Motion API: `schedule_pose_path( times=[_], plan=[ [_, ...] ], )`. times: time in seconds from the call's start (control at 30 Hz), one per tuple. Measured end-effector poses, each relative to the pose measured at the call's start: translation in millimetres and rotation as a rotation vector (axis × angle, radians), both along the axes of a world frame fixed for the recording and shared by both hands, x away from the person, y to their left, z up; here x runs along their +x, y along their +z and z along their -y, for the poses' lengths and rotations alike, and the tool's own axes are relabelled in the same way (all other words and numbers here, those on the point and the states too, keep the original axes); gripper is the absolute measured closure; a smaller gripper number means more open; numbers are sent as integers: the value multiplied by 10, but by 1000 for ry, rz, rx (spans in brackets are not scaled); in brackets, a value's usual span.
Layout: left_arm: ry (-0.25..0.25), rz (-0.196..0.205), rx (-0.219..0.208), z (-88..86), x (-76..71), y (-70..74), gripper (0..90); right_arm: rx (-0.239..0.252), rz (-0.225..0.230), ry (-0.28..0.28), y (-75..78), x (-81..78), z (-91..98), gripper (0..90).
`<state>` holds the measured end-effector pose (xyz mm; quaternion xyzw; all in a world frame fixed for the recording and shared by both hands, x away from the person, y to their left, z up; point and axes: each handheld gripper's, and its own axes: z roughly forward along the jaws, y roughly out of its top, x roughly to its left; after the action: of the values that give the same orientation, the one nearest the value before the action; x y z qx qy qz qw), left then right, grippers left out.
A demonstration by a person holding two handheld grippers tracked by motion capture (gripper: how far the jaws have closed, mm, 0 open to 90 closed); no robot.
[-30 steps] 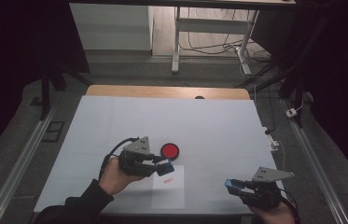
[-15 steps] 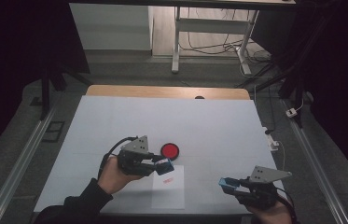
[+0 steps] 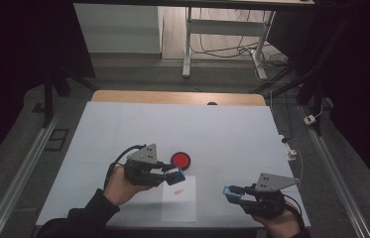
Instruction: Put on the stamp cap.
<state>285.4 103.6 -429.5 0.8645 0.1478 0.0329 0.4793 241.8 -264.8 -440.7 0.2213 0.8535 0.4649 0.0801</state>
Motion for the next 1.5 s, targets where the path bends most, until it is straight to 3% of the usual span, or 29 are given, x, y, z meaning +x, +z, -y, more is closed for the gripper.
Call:
schedule_pose_path(
  times=[0.27,0.4,0.63,0.93,1.5],
  plan=[
    [-10,2,-14,-9,4,11,700,35,-34,30,-29,66,-151,676],
    [-18,7,-21,-12,-2,28,700,26,-30,48,-47,96,-188,676],
    [-27,13,-33,-12,-1,47,700,58,-44,91,-71,183,-262,677],
    [-45,25,-46,-11,-14,76,701,61,-50,163,-91,290,-478,676],
    [-99,35,-53,-9,-2,51,701,71,-89,239,-192,428,-791,676]
  ],
)
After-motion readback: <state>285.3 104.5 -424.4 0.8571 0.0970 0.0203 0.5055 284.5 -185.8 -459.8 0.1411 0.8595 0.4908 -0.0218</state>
